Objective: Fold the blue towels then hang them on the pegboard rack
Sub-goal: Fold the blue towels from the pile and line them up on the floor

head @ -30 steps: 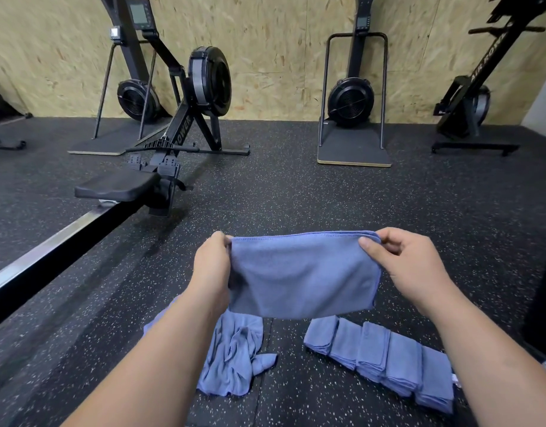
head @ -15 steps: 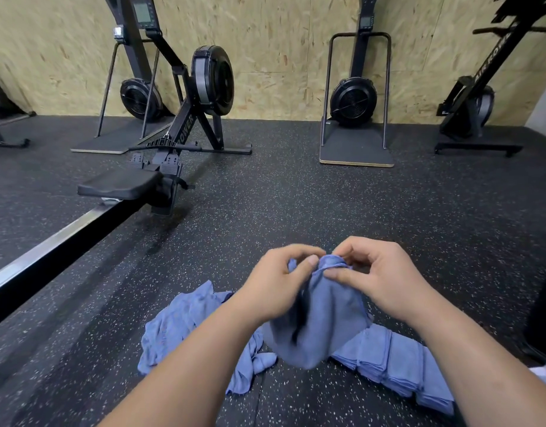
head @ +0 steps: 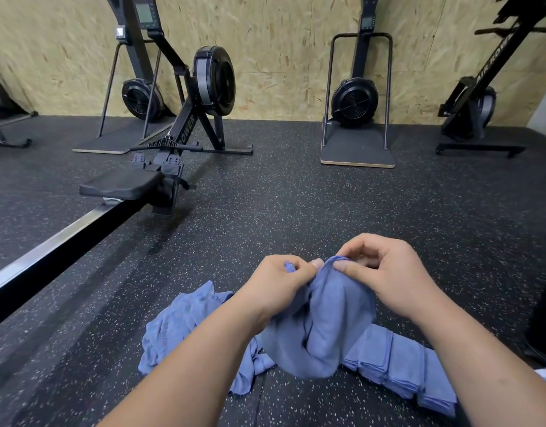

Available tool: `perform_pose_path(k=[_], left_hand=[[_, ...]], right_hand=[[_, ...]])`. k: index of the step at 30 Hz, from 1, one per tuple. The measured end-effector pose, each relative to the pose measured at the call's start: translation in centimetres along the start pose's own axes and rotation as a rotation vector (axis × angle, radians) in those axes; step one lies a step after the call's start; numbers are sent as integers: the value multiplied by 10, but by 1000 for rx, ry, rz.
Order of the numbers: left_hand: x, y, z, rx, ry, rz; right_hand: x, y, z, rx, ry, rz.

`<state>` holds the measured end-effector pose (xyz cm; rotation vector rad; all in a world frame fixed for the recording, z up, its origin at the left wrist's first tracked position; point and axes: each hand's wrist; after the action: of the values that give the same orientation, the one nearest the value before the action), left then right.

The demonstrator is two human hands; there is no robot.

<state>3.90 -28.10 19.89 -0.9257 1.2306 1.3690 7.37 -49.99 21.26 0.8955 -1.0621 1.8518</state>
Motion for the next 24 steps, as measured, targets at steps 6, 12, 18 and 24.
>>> perform_pose_path(k=[6,12,18,24], left_hand=[[8,-3,6,195,10,-1],[9,-4,7,217,74,22],[6,3,-1,253,164,106],[4,0,6,215,172,66]], right_hand=[[0,2,-1,66,5,-9],[-5,2,0,140,-43,-47],[-1,1,-3,135,-116,15],[-3,2,-3,149,-139,1]])
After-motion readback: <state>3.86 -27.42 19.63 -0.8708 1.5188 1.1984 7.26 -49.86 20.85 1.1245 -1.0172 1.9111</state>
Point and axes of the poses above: each hand's wrist, its own y-axis away from the middle knuckle, its own z-axis out of the back of the hand, x = y × z, and after that the axes turned 4 degrees about z, right-handed
